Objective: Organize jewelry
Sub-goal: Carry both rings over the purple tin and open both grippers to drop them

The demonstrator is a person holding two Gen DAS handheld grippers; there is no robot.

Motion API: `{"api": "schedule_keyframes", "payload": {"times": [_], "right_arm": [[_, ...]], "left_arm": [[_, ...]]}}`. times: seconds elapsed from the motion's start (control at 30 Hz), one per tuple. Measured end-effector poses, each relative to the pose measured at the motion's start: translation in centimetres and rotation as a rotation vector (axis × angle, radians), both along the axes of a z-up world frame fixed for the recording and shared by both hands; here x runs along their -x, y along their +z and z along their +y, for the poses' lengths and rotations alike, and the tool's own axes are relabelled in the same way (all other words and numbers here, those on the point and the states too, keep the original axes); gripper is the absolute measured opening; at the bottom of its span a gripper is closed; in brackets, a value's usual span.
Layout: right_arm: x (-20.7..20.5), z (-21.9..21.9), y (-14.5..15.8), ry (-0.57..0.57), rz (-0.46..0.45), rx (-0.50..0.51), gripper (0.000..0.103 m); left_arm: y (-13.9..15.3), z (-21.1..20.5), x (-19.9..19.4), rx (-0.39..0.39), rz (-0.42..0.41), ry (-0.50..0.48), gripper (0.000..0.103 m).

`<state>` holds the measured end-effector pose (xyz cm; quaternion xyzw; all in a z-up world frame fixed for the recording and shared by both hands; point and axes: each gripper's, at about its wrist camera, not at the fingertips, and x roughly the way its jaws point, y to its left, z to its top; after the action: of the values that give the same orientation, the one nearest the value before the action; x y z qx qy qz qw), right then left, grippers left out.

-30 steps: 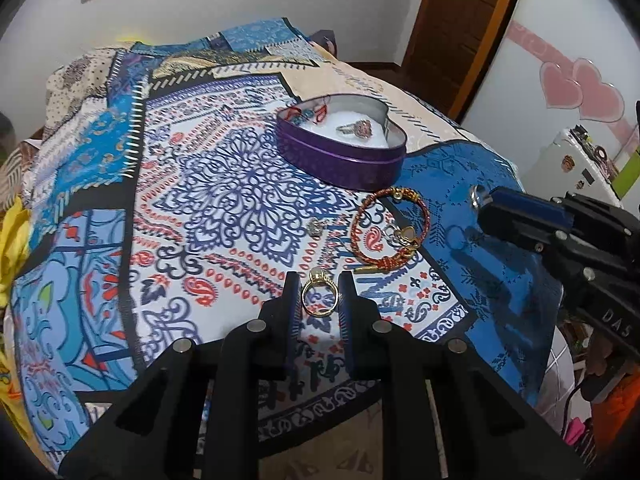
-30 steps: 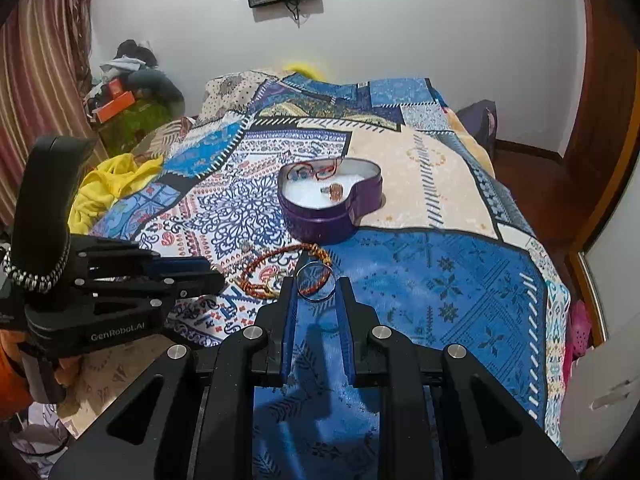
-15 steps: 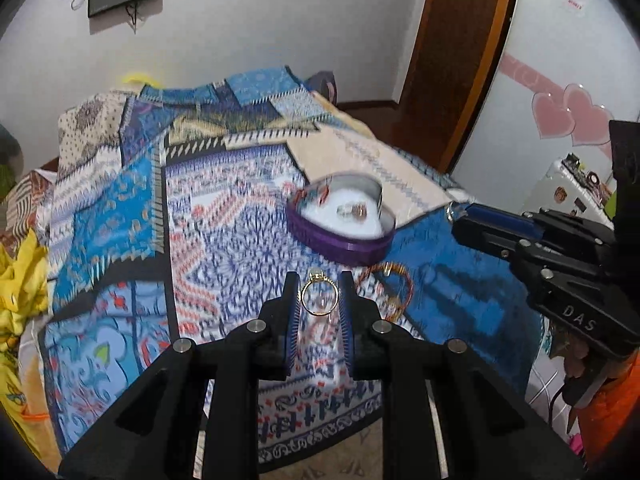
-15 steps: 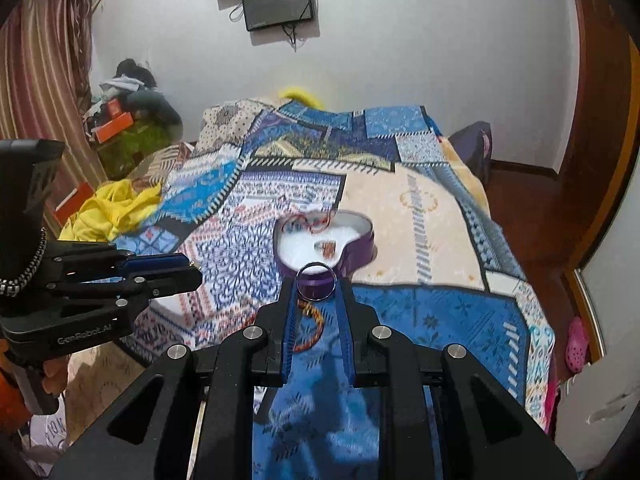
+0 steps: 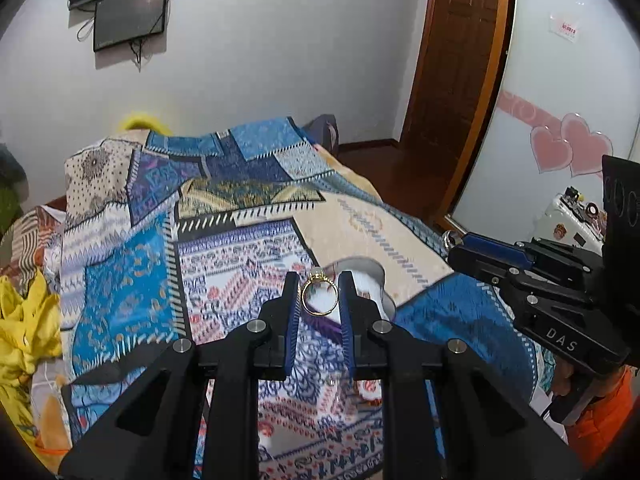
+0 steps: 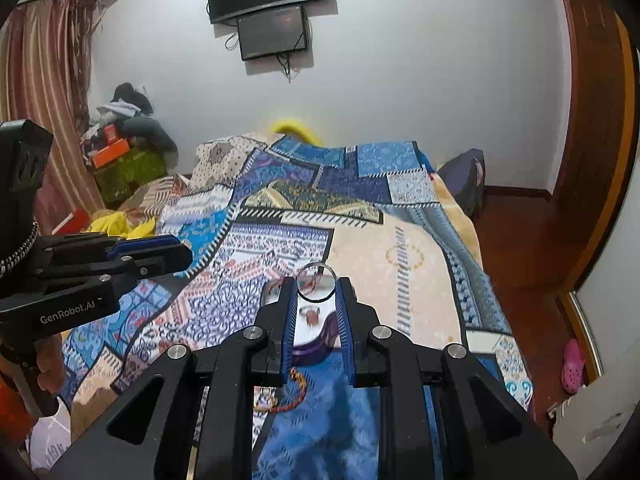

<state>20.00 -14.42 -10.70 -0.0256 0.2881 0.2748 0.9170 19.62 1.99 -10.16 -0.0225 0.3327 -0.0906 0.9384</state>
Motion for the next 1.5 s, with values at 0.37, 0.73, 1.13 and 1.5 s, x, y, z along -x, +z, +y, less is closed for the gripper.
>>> {"api": "schedule_keyframes", "payload": {"times": [0.37, 0.73, 1.13, 1.5], "right_arm": [[-2.3, 0.8, -0.2, 0.002, 0.009, -0.017, 0.017], [-5.0, 1.8, -2.8, 0.028, 0.089, 0.016, 0.017], [-6.7, 2.2, -5.1, 0.06, 0.169, 0.071, 0.017], [-7.3, 2.2, -6.1, 0.067, 0.197, 0.108, 0.017]], "left_arm": [[-0.1, -0.6, -2.4, -0.01, -0.009, -0.015, 0.018], [-2.7, -0.9, -5.1, 0.002, 0.057, -0.028, 0.018], [-6.3, -1.3, -7.5, 0.031, 0.173, -0.062, 0.018], [-7.5, -1.7, -8.3, 0.04, 0.218, -0.083, 0.018]]}}
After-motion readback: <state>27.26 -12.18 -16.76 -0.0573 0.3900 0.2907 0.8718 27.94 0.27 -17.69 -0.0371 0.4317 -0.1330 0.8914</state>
